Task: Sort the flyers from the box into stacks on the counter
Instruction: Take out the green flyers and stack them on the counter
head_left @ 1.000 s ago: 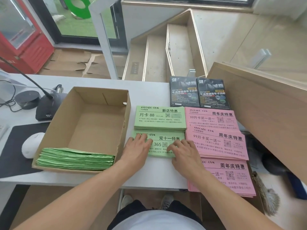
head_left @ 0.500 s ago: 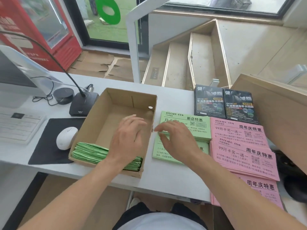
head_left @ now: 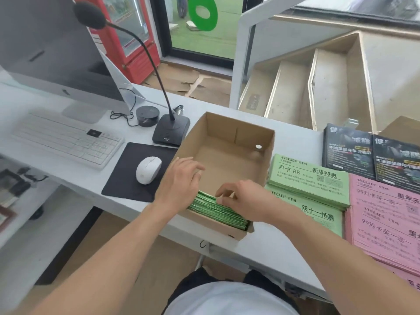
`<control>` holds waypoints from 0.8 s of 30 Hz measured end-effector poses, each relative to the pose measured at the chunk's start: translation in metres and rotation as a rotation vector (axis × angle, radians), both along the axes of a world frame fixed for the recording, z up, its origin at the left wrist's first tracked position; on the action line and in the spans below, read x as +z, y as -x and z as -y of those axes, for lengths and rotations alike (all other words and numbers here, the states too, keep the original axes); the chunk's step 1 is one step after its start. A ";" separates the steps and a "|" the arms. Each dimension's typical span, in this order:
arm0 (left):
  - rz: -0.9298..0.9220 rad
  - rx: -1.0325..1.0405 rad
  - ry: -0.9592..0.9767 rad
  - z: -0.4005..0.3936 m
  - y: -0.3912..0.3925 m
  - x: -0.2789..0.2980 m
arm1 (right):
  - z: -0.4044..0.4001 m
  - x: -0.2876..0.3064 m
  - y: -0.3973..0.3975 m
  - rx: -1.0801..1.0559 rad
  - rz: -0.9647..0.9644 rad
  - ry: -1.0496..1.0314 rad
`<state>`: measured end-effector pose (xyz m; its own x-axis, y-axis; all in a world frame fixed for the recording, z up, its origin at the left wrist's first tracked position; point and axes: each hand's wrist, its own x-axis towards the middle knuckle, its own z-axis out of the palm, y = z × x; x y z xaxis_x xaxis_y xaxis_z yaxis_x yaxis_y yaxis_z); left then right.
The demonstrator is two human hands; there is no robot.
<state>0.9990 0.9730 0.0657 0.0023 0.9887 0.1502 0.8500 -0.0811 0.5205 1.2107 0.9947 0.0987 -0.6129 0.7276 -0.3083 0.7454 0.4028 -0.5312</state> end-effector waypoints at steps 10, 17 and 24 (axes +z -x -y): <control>0.058 0.091 0.121 0.003 -0.002 0.006 | 0.000 0.010 0.007 0.020 0.138 -0.029; 0.021 0.100 0.102 0.006 -0.003 0.009 | -0.004 0.000 0.009 -0.107 0.293 -0.255; 0.038 -0.025 0.064 0.007 0.003 0.011 | 0.001 0.008 0.000 -0.275 0.086 -0.412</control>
